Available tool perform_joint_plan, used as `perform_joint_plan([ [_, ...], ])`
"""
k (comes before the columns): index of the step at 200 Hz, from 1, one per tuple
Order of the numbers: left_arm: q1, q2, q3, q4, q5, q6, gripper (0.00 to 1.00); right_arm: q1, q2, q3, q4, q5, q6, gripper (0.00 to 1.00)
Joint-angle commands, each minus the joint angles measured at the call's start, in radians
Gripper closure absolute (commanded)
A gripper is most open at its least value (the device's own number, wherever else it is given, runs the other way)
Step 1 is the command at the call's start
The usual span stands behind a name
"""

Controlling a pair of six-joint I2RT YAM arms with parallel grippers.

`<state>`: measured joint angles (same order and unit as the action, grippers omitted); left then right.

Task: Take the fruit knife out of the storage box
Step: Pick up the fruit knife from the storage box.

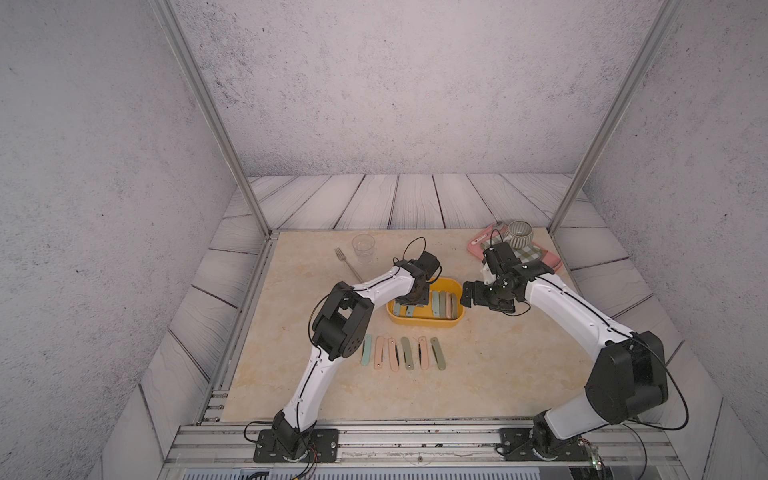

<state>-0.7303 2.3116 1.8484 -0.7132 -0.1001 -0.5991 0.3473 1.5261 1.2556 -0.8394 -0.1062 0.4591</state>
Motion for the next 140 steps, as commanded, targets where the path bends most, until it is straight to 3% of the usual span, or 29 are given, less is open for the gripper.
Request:
perform_joint_plan([
  [1, -0.001, 0.048, -0.014, -0.022, 0.030, 0.015, 0.66, -0.003, 0.006, 0.030, -0.007, -0.007, -0.006, 0.01],
  [58, -0.001, 0.032, -0.026, -0.016, 0.032, 0.035, 0.76, -0.003, 0.002, 0.033, -0.009, -0.006, -0.010, 0.01],
  [140, -0.001, -0.055, -0.027, 0.004, 0.020, 0.098, 0.78, -0.002, 0.004, 0.044, -0.010, -0.008, -0.014, 0.01],
])
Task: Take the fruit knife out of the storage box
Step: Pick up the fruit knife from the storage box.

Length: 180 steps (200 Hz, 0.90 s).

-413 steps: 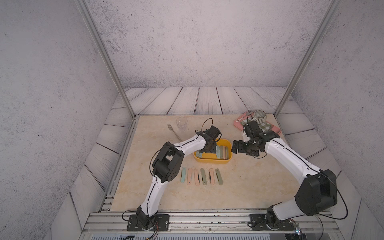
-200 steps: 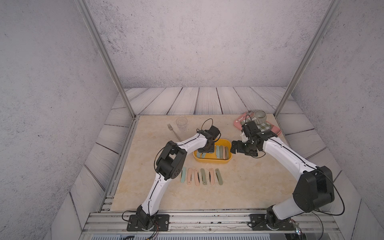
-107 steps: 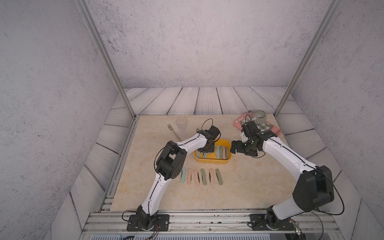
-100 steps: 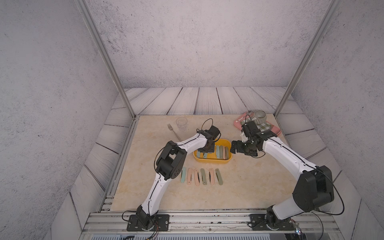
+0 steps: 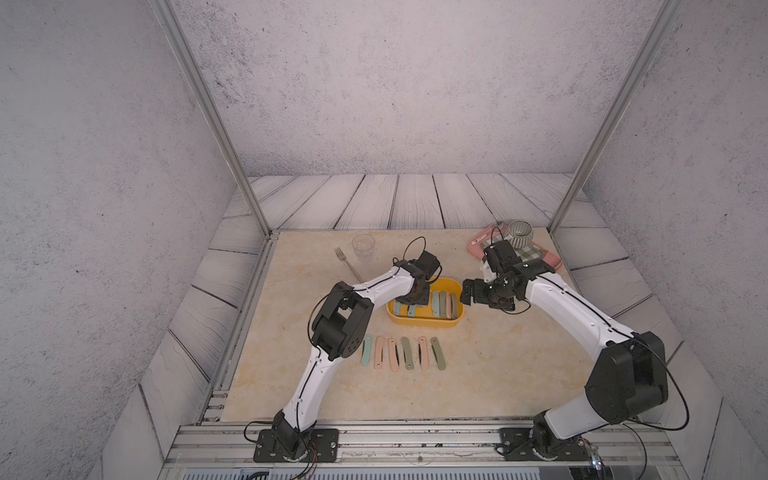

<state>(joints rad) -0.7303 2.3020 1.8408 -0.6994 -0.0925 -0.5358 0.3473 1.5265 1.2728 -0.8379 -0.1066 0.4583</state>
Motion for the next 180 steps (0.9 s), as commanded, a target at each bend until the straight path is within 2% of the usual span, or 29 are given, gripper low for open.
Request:
perform_joint_plan([
  [1, -0.001, -0.047, -0.020, -0.009, 0.012, 0.035, 0.78, -0.002, 0.004, 0.027, -0.013, -0.008, -0.013, 0.01],
  [104, 0.000, -0.185, -0.016, -0.019, -0.011, 0.103, 0.78, -0.002, -0.003, 0.033, -0.009, -0.014, -0.013, 0.01],
  [180, 0.029, -0.369, -0.140, -0.095, -0.012, 0.106, 0.78, -0.001, -0.006, 0.027, -0.009, -0.057, -0.024, 0.01],
])
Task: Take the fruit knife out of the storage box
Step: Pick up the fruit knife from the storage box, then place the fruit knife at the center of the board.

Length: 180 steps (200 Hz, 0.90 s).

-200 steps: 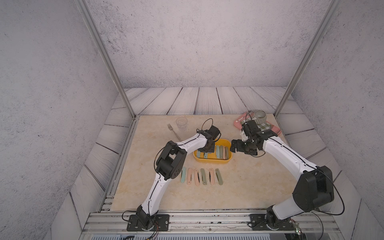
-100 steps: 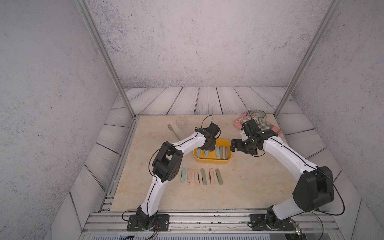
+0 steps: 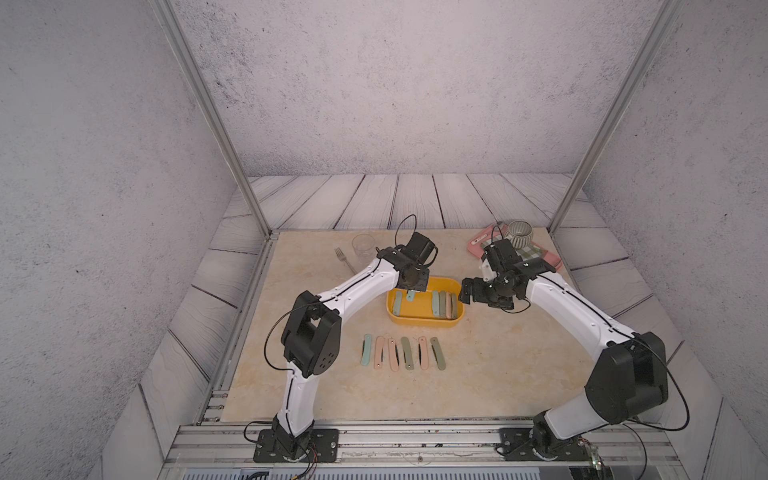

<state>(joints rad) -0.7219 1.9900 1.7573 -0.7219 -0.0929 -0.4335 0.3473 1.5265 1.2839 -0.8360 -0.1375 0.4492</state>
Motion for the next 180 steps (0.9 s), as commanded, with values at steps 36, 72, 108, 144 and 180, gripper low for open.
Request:
perform_joint_plan([
  [36, 0.060, -0.208, -0.261, -0.050, -0.001, -0.021, 0.78, 0.003, -0.016, 0.005, -0.015, -0.037, -0.020, 0.01],
  [72, 0.083, -0.328, -0.456, -0.046, -0.028, -0.045, 0.79, 0.011, -0.028, -0.020, -0.009, -0.043, -0.020, 0.01],
  [108, 0.109, -0.391, -0.608, -0.018, -0.036, -0.083, 0.80, 0.022, -0.027, -0.028, -0.005, -0.051, -0.022, 0.01],
  [144, 0.124, -0.392, -0.695, 0.001, -0.055, -0.089, 0.80, 0.038, -0.015, -0.024, -0.005, -0.054, -0.026, 0.01],
  [180, 0.130, -0.388, -0.760, 0.032, -0.048, -0.102, 0.80, 0.043, -0.007, -0.025, -0.005, -0.048, -0.027, 0.01],
])
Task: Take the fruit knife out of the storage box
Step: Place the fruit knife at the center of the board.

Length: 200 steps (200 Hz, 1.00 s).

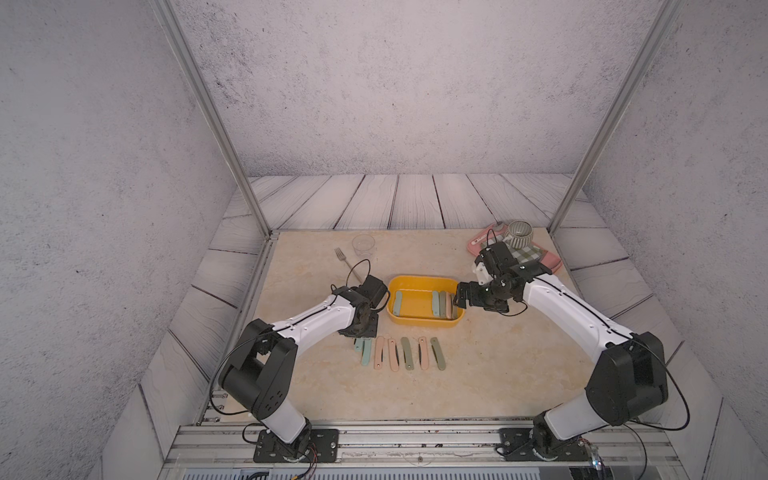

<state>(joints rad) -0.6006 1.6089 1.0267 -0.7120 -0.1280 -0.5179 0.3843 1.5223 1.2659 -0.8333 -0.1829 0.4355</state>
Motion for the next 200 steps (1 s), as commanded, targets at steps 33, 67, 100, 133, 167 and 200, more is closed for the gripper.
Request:
perform_joint_plan([
  [33, 0.009, 0.026, -0.070, 0.041, -0.037, -0.033, 0.80, 0.008, 0.011, 0.008, -0.015, -0.002, -0.018, 0.01],
  [67, 0.010, 0.042, -0.106, 0.063, -0.069, -0.039, 0.79, 0.008, 0.019, 0.016, -0.017, -0.004, -0.018, 0.01],
  [100, 0.012, 0.059, -0.108, 0.086, -0.067, -0.029, 0.77, 0.010, 0.027, 0.022, -0.018, -0.004, -0.018, 0.01],
  [133, 0.012, 0.073, -0.104, 0.086, -0.062, -0.027, 0.74, 0.014, 0.035, 0.033, -0.023, -0.003, -0.020, 0.01],
  [167, 0.012, 0.074, -0.108, 0.082, -0.061, -0.032, 0.65, 0.015, 0.038, 0.036, -0.021, -0.001, -0.018, 0.01],
  [200, 0.012, 0.065, -0.109, 0.071, -0.061, -0.040, 0.58, 0.017, 0.041, 0.041, -0.021, -0.003, -0.018, 0.01],
])
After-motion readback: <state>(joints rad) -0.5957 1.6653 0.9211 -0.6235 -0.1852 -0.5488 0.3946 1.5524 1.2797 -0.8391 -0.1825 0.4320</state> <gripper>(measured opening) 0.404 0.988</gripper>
